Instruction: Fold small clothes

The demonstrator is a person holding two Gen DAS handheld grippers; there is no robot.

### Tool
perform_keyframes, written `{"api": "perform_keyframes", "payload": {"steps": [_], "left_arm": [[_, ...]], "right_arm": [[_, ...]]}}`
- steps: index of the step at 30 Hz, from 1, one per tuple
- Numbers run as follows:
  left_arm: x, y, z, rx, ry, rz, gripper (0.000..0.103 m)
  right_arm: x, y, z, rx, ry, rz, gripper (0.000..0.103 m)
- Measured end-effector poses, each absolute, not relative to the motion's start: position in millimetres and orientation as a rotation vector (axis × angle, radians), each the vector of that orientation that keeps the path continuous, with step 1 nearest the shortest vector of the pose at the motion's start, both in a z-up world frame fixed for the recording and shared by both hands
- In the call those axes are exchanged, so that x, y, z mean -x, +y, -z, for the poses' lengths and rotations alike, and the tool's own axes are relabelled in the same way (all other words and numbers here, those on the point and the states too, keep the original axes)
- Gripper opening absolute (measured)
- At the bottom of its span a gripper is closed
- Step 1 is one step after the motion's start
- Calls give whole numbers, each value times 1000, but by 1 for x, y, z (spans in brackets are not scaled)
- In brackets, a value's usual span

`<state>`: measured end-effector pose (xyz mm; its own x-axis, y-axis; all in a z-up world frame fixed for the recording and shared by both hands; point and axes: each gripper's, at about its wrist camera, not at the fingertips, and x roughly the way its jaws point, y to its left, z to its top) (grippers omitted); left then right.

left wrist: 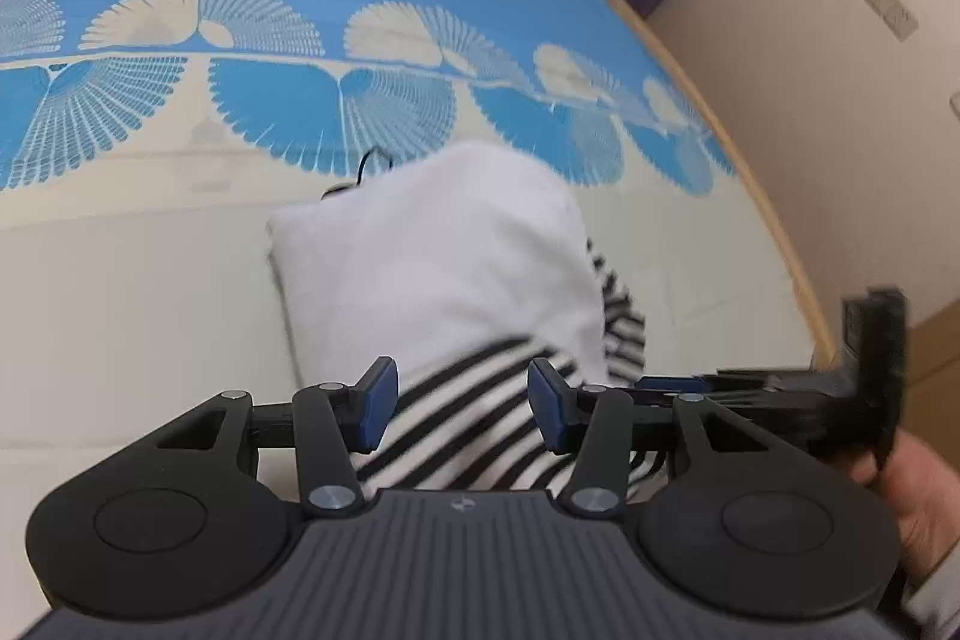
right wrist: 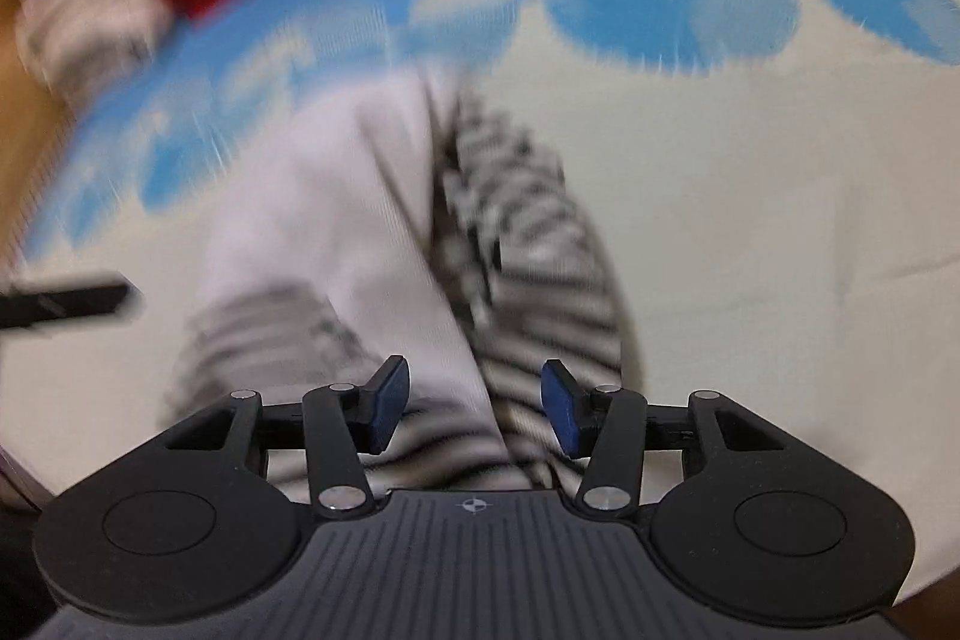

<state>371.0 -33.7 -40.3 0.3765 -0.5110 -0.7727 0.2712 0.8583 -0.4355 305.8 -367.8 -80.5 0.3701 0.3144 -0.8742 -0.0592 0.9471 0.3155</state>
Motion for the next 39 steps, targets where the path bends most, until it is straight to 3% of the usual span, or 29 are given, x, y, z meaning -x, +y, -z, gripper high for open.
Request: {"api": "perform_keyframes", "payload": {"steps": [1,2,3,10,19,26,31,34,35,38,39], "left_arm": [[-367,-34,41,236,1081,511,52],[-364,-33,42,215,1088,515,52],[-361,-33,41,198,1092,518,52],[-345,-49,40,136,1110,609,52],[-338,-87,58,8,1162,711,52],[-313,-126,108,-380,1214,723,57],[-317,-109,84,-262,1198,749,57],[-314,-109,111,-347,1265,726,58],[-309,-112,122,-409,1269,714,63],[-309,-112,123,-399,1258,705,65],[-310,-111,122,-385,1261,701,65]], "right_arm": [[-305,-364,85,-228,1195,-250,50],[-303,-362,87,-219,1200,-264,39],[-301,-362,86,-227,1192,-281,2],[-250,-453,33,-626,892,-372,2],[-234,-464,65,-440,1096,-306,1],[-255,-411,113,-166,1352,-303,1],[-262,-398,109,-94,1334,-279,1],[-263,-397,104,-97,1317,-271,1],[-264,-397,99,-111,1298,-266,1],[-265,-407,74,-193,1163,-226,8],[-265,-413,64,-264,1093,-239,17]]}}
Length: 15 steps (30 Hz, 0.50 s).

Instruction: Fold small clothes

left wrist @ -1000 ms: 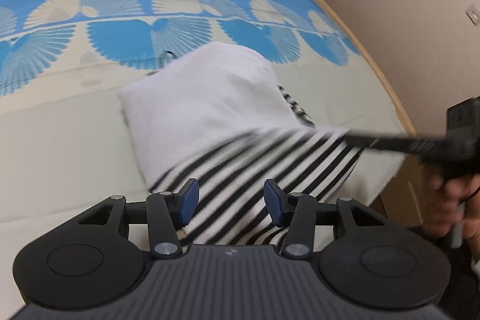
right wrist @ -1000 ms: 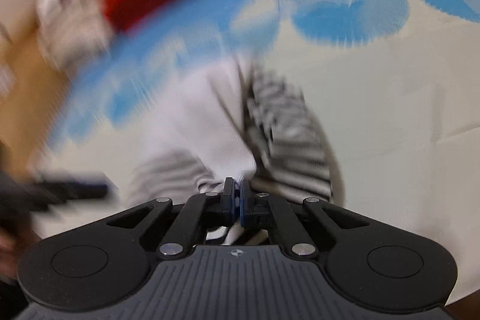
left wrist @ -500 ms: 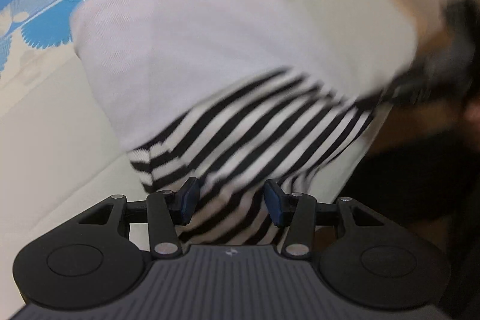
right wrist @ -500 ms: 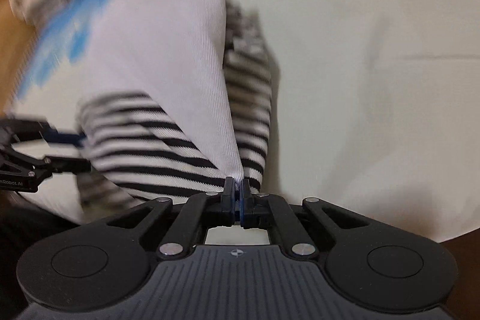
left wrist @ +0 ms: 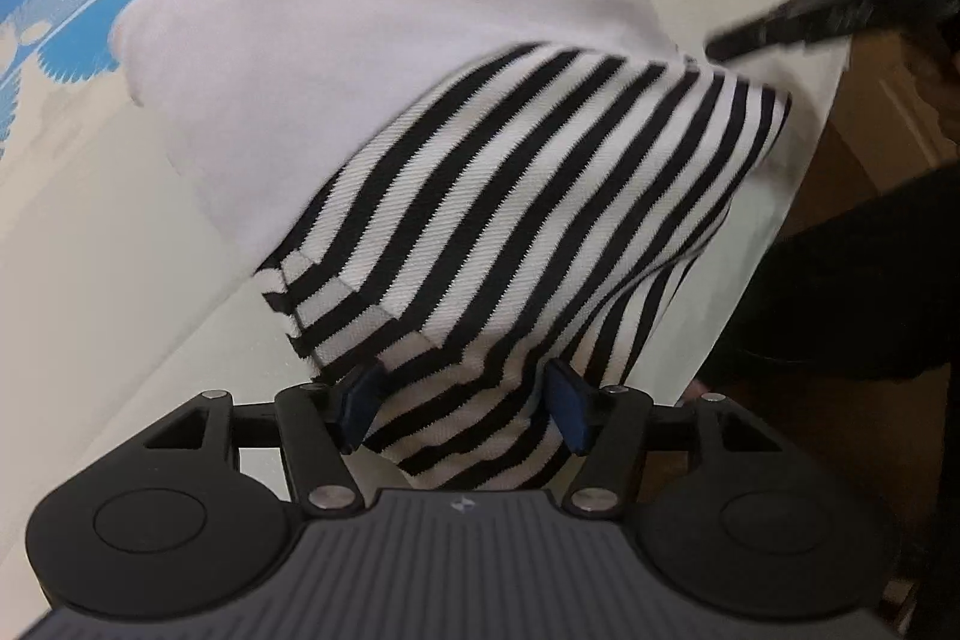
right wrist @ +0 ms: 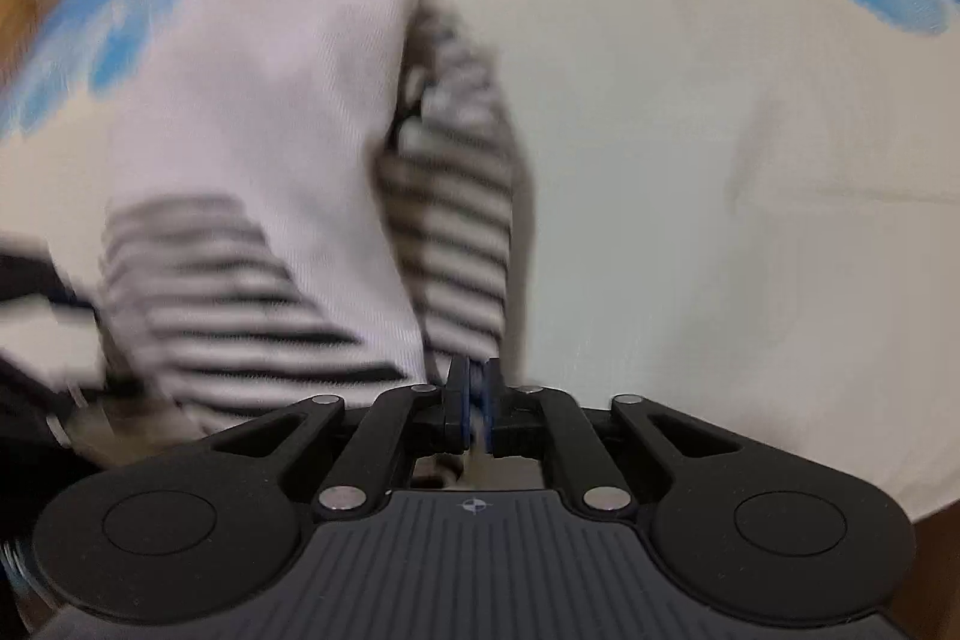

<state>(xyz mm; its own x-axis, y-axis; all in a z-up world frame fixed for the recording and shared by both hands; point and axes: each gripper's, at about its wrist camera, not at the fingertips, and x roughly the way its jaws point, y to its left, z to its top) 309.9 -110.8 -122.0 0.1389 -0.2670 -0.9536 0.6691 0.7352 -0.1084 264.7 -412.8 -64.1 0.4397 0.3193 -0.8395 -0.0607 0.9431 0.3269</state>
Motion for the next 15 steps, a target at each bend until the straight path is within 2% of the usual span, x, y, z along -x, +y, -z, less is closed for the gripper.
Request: {"api": "perform_keyframes", "payload": {"steps": [1,2,3,7,9,11,15], "left_arm": [[-310,-110,122,-385,1260,703,65],[-309,-110,122,-394,1256,705,65],[-308,-108,123,-399,1254,706,65],[-305,-108,123,-408,1251,705,65],[-302,-113,123,-407,1252,704,66],[-302,-116,120,-407,1253,701,67],[-304,-116,121,-404,1253,704,67]], "right_arm": [[-265,-418,57,-335,1029,-239,24],[-266,-423,53,-396,977,-224,38],[-268,-425,50,-440,943,-204,42],[-286,-421,53,-511,871,-146,42],[-293,-411,54,-531,853,-138,45],[-301,-406,61,-541,851,-128,50],[-332,-391,74,-553,881,-115,51]]}}
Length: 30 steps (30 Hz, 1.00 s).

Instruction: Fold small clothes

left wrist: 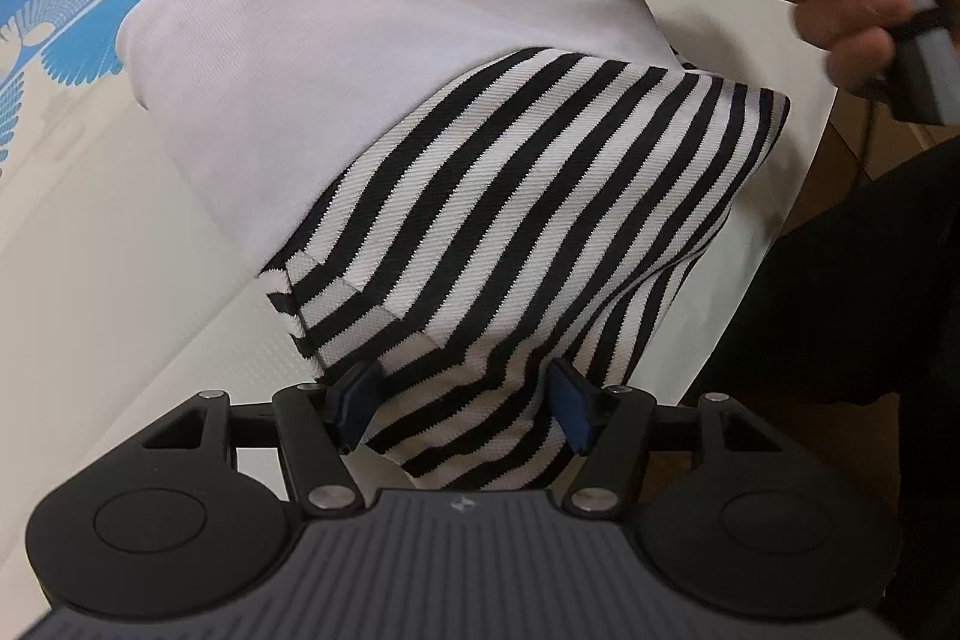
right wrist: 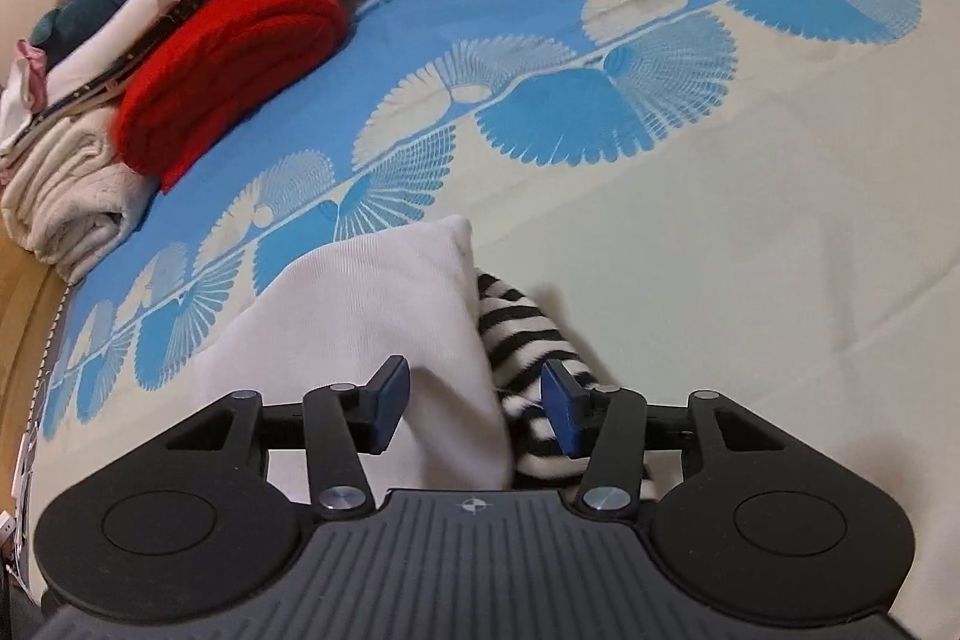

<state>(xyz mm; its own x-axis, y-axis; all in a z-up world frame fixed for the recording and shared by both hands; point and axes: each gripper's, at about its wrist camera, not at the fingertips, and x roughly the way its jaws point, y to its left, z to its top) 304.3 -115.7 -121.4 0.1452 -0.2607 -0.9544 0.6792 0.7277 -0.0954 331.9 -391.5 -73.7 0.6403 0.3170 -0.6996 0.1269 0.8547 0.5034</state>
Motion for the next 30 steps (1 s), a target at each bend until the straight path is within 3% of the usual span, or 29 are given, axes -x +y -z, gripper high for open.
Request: {"api": "perform_keyframes", "payload": {"steps": [2,4,8,13,16,19,23,30], "left_arm": [[-305,-114,120,-399,1254,706,67],[-306,-111,119,-389,1254,708,67],[-308,-104,112,-347,1246,723,68],[-309,-99,115,-347,1271,719,68],[-306,-100,114,-366,1277,735,67],[-312,-90,104,-308,1266,736,67],[-336,-60,85,-98,1217,677,68],[-377,-39,77,146,1180,520,68]], "right_arm": [[-340,-384,77,-560,880,-126,49],[-344,-379,75,-571,852,-143,2],[-338,-396,55,-660,649,-59,1],[-359,-402,104,-594,975,180,1],[-359,-398,102,-552,957,170,3],[-347,-400,87,-521,888,169,15],[-322,-408,69,-580,816,54,37],[-305,-385,81,-350,984,-150,39]]}}
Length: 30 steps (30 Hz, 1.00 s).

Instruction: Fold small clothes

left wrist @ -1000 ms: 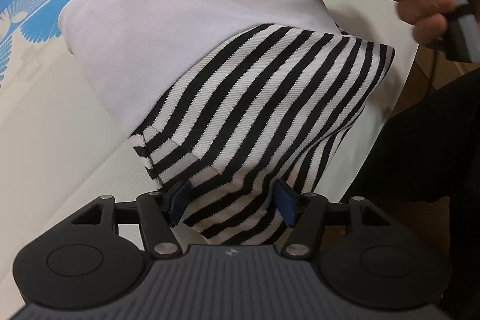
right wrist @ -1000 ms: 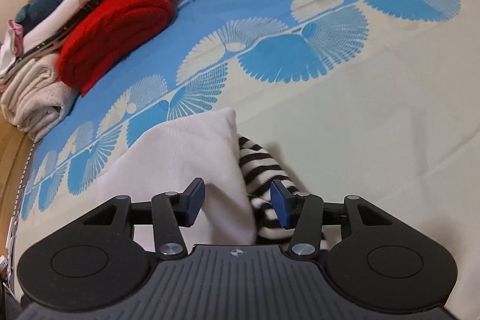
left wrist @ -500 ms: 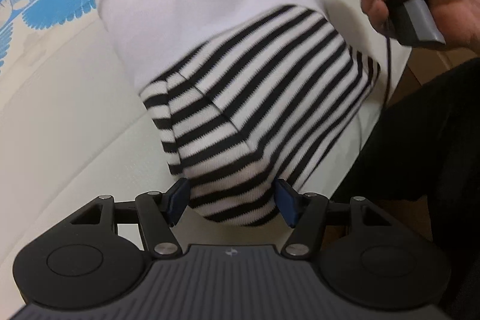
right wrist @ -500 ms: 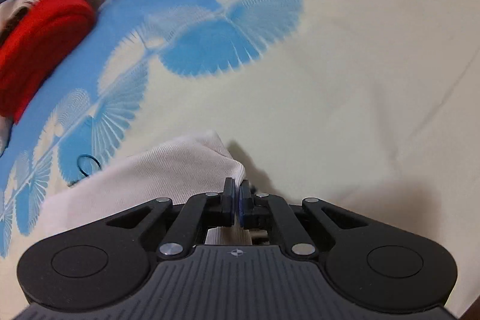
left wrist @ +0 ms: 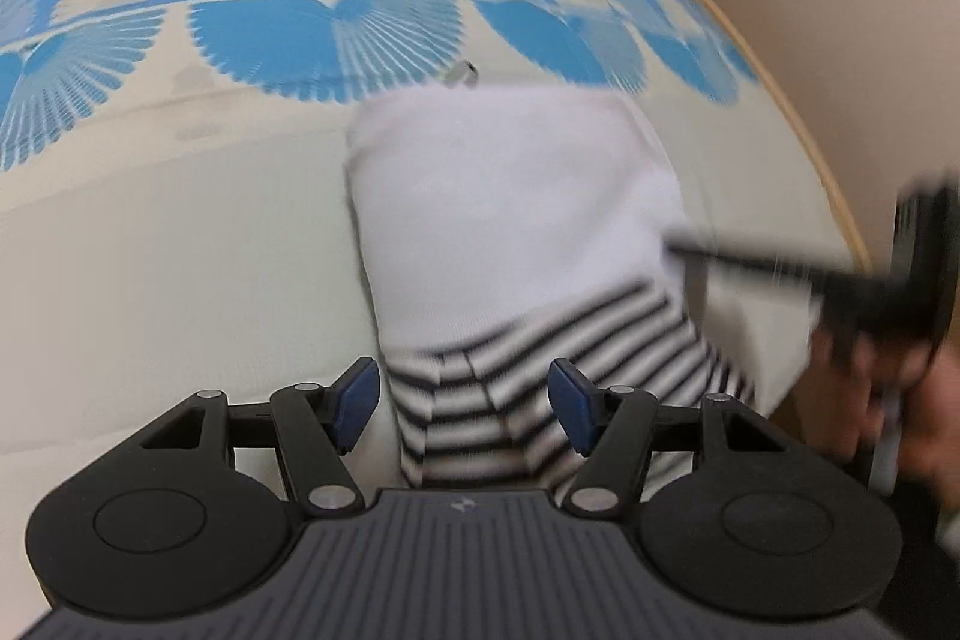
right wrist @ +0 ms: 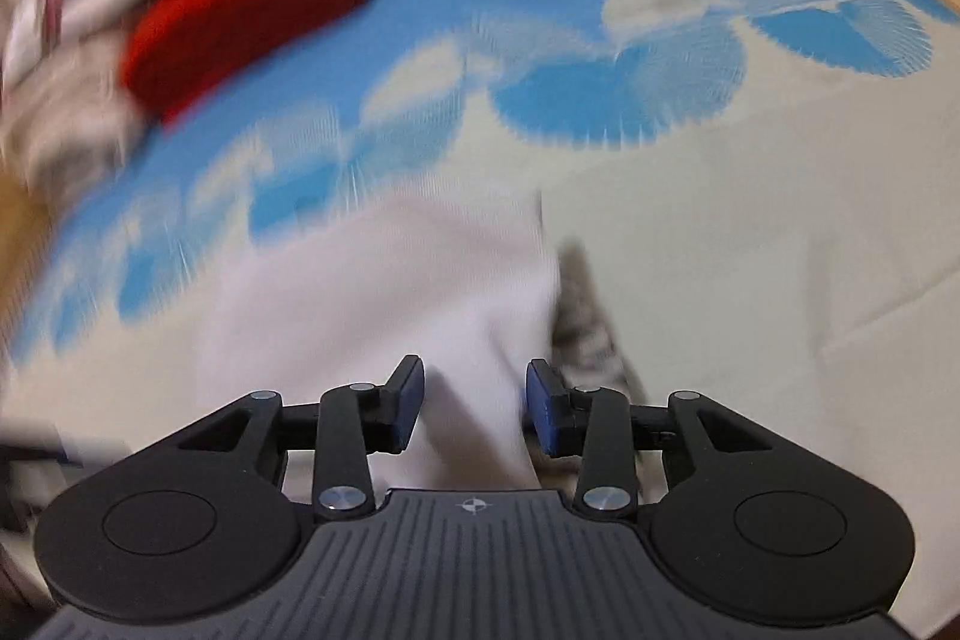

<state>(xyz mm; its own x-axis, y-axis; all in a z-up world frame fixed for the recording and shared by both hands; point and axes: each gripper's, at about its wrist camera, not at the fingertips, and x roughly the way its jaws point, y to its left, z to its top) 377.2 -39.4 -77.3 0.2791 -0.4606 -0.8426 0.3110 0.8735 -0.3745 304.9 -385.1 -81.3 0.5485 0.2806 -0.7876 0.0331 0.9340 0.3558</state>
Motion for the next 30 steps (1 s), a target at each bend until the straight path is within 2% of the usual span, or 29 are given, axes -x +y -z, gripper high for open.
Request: {"api": "perform_keyframes", "payload": {"steps": [2,3,4,7,10,13,14,15,16,17,18,25,26,27,28,29,30], "left_arm": [[-388,-40,80,197,1181,482,69],[-391,-42,82,216,1182,465,70],[-394,-45,83,234,1182,448,71],[-403,-46,93,306,1195,397,73],[-412,-45,104,396,1217,358,76],[-422,-43,117,464,1232,336,81],[-425,-43,124,488,1245,330,82],[-427,-43,129,508,1255,327,84],[-430,-43,134,529,1262,328,85],[-432,-43,140,552,1264,337,87],[-434,-44,147,578,1272,346,89],[-443,-51,172,658,1281,379,90],[-442,-54,171,629,1260,383,83],[-442,-55,169,604,1248,382,72],[-442,-56,165,590,1237,387,66],[-442,-56,158,573,1217,399,54],[-441,-56,151,553,1195,411,50]], "right_arm": [[-305,-387,91,-358,1026,-163,36],[-304,-390,91,-382,1016,-190,9],[-303,-392,89,-412,1000,-218,2],[-297,-414,83,-524,939,-166,0],[-297,-430,106,-586,1059,-50,0],[-300,-421,105,-521,1055,-72,1],[-300,-421,103,-518,1044,-69,4],[-298,-422,101,-532,1032,-66,16],[-299,-424,100,-557,1023,-56,23],[-300,-426,100,-580,1014,-43,43],[-302,-428,101,-591,1009,-35,58],[-324,-411,126,-591,1115,-68,67],[-325,-411,127,-600,1116,-72,64],[-326,-410,127,-615,1110,-84,47],[-328,-408,126,-635,1105,-103,40],[-328,-405,123,-634,1096,-111,28],[-329,-401,120,-612,1085,-110,20]]}}
